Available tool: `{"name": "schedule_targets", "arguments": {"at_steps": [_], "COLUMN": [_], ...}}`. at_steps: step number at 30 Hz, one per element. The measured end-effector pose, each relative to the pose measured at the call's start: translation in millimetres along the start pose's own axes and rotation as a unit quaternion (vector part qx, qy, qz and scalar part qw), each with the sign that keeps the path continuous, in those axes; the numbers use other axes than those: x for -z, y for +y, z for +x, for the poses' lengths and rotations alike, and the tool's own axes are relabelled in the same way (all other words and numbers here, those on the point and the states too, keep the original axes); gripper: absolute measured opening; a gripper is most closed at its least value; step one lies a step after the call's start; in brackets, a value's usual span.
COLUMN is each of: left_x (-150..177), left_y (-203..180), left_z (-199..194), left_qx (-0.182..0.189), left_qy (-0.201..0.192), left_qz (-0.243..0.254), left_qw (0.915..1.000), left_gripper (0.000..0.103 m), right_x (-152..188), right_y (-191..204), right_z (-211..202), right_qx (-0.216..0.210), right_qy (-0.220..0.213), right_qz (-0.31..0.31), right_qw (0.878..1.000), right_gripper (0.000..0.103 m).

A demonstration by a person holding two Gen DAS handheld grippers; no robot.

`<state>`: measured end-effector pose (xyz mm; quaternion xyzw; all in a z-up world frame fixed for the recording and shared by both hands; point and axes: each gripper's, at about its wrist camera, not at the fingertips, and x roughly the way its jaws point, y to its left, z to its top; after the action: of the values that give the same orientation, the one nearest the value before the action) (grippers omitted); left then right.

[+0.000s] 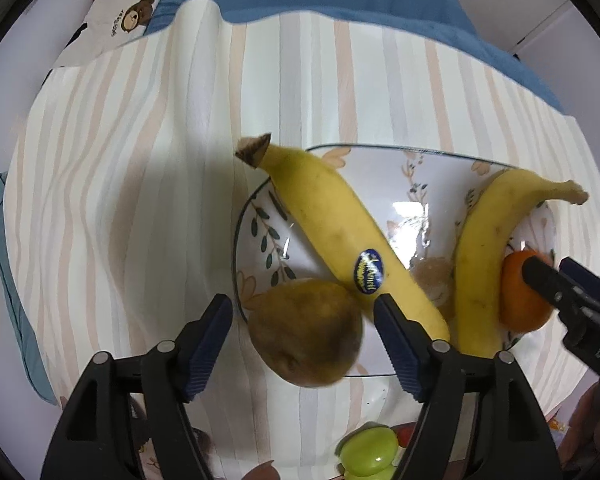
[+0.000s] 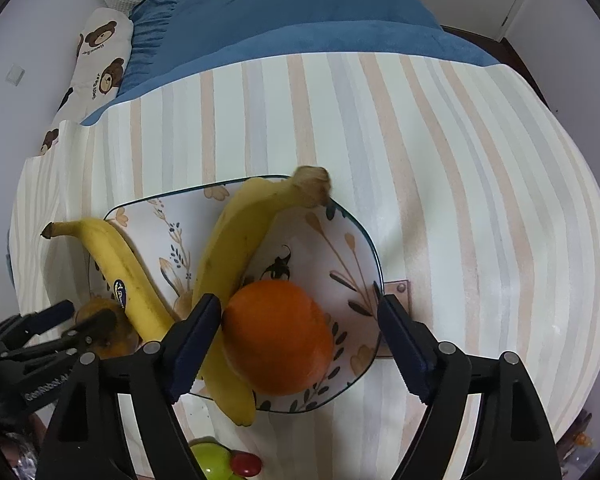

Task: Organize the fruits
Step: 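Place the pear and the orange on the plate beside the bananas, releasing both, then grasp the second orange with the left tool while the right tool grasps the red apple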

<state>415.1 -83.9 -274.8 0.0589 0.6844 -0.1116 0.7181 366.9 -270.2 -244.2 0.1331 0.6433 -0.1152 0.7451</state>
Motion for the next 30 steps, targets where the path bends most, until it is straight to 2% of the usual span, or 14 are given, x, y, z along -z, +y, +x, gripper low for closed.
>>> {"name": "schedule_targets", "arguments": {"at_steps": [4,9,14,18,23,30], "left_x": [8,25,43,54,69,91], "left_y": [-1,1,1,5,6,6], "left_z": [-17,-35,-45,-53,-76,-107], "left_qx": [-0.002,-0.026,-0.032,-0.017,-0.023,-0.031], "left_qy": [-0.016,-0.043,-0.059,-0.069,-0.103,-0.144], "left_qz": [-0.003,-0.002,-0.008,-0.006,0.002,0.008], "left_qw": [0.9999,0.9987,0.9977,0.9974,0.9944,0.9891], "left_gripper": [0.086,0.102,0.102,0.102,0.102,0.102], "right_x": [7,22,42,54,66,87], "right_y": [0,2,3,6,9,13], "right_z": [-8,-22,-37,-45,-56,-94], "right_qx": [0.001,0.009,0.020,0.017,0.015,0.014], "right_qy": [-0.008,-0.021,-0.038,-0.045,-0.055,-0.104], "right_qz": [0.000,-0.008,-0.023,-0.034,-0.034,-0.039], "right_qw": [1.000,1.000,0.999,0.998,0.998,0.994], "right_gripper": [0.090,0.098,0.099,0.099,0.099,0.099]}}
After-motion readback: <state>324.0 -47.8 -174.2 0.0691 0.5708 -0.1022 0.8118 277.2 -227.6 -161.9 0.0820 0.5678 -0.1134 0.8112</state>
